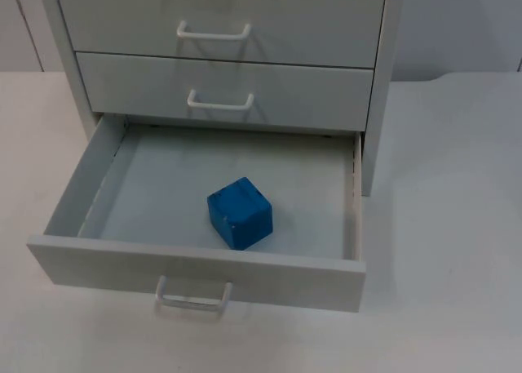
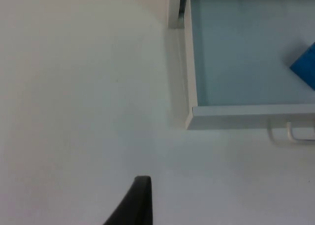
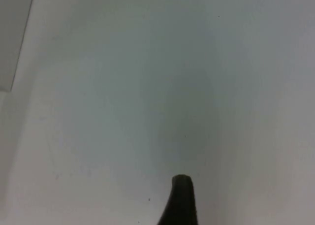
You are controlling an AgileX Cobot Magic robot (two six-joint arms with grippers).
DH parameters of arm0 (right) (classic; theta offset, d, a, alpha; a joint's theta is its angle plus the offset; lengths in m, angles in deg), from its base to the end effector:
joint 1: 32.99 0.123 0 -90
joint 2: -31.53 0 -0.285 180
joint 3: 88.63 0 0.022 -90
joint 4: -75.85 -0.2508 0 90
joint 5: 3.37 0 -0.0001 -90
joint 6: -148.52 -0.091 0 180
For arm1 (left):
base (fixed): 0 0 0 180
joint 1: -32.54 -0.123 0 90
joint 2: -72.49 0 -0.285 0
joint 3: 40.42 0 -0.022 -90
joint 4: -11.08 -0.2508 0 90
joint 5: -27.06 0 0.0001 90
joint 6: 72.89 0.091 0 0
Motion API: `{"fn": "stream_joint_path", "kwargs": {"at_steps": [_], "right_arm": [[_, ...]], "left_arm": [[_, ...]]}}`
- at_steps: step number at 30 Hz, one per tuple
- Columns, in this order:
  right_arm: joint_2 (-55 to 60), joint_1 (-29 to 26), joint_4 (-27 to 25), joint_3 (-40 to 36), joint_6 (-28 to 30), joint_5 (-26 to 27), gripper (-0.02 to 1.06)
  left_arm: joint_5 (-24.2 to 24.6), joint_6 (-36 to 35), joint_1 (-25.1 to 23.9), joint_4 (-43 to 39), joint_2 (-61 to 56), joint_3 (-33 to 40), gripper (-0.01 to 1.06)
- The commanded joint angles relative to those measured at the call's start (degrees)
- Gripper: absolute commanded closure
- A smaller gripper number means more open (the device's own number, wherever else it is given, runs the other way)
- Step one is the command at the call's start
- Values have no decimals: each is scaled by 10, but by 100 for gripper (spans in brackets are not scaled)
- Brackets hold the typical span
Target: Open the drawer with the left hand, place the block into the drawer with the right hand, then close the drawer with the left hand.
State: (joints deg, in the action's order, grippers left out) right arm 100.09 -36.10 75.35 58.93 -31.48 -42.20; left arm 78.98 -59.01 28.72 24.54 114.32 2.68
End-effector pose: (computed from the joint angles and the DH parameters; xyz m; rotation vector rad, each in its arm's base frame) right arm 0.2046 -0.0106 0.2924 0.0721 2.4394 -0.0145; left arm 0.0984 -0.0102 0.2927 0.1222 2.3587 -0.1402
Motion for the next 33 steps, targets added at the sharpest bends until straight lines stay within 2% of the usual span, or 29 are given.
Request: {"fn": "stream_joint_path", "kwargs": {"at_steps": [1, 5, 7, 8, 10, 13, 14, 15, 18, 23, 26, 29, 30, 31, 33], "right_arm": [[-4, -1, -2, -3, 4, 3, 40], [-4, -1, 0, -3, 4, -7, 40], [-4, -1, 1, -3, 4, -19, 40], [-4, -1, 1, -3, 4, -19, 40], [-4, -1, 1, -3, 4, -21, 40], [-4, -1, -3, -3, 4, -21, 40], [-4, -1, -3, -3, 4, -21, 40], [-4, -1, -3, -3, 4, -22, 40], [-4, -1, -3, -3, 4, -25, 40], [-4, -1, -3, -3, 4, -28, 40], [-4, -1, -3, -3, 4, -28, 40], [-4, -1, -3, -3, 4, -28, 40], [-4, -1, -3, -3, 4, -28, 40], [-4, -1, -3, -3, 4, -27, 40], [-4, -1, -3, -3, 4, -27, 40]], "left_arm": [[-4, 0, -2, 8, -3, 2, 0], [-4, 0, -2, 9, -3, 2, 1], [-4, 0, -2, 12, -1, 2, 10], [-4, 0, -2, 12, -1, 2, 10], [-13, 5, -2, 32, 15, 2, 37], [-30, 78, -2, 90, 50, 2, 95], [-30, 78, -2, 90, 50, 2, 95], [-36, 118, -2, 118, 66, 2, 105], [-47, 167, -2, 183, 124, -1, 105], [-39, 199, -1, 184, 199, -37, 105], [-39, 202, 16, 177, 220, -57, 105], [-54, 202, 80, 138, 236, -75, 105], [-54, 202, 80, 138, 236, -75, 105], [-63, 196, 110, 118, 237, -75, 105], [-88, 135, 191, 30, 239, -75, 105]]}}
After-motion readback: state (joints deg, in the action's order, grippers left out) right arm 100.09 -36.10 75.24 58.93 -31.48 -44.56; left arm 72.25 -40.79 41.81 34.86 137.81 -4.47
